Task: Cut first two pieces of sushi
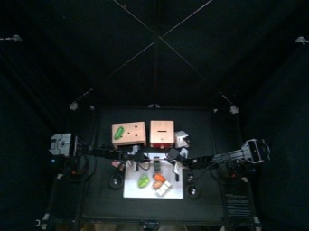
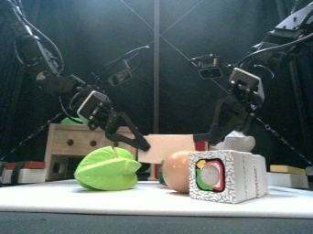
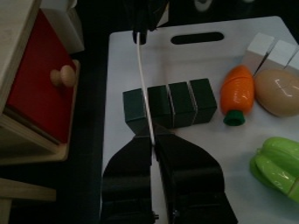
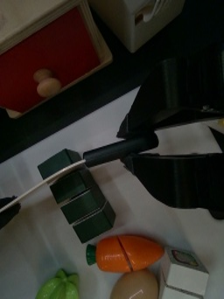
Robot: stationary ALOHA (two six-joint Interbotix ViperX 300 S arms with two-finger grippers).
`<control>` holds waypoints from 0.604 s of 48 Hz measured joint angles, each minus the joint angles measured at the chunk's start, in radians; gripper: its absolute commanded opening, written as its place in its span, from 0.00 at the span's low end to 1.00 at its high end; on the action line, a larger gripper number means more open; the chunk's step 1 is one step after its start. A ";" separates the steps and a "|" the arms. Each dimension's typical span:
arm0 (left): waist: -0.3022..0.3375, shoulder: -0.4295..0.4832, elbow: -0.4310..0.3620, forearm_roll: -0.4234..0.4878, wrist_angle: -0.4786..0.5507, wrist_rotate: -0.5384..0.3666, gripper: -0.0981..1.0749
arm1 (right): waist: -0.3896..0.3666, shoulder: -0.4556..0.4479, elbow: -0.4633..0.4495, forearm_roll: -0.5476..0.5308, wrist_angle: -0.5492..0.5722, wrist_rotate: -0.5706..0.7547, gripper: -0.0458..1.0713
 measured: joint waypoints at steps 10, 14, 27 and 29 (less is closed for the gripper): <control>0.000 0.020 -0.002 0.000 0.000 0.000 0.39 | -0.002 0.031 -0.002 0.008 0.000 0.000 0.39; 0.002 0.026 -0.002 0.002 0.000 0.000 0.39 | 0.000 0.041 -0.002 0.014 0.000 -0.002 0.39; 0.000 0.038 -0.002 0.026 0.000 0.000 0.38 | 0.000 0.055 0.000 0.011 -0.014 0.000 0.39; 0.000 0.041 -0.002 0.031 0.000 0.000 0.38 | 0.000 0.055 0.000 0.006 -0.026 0.000 0.39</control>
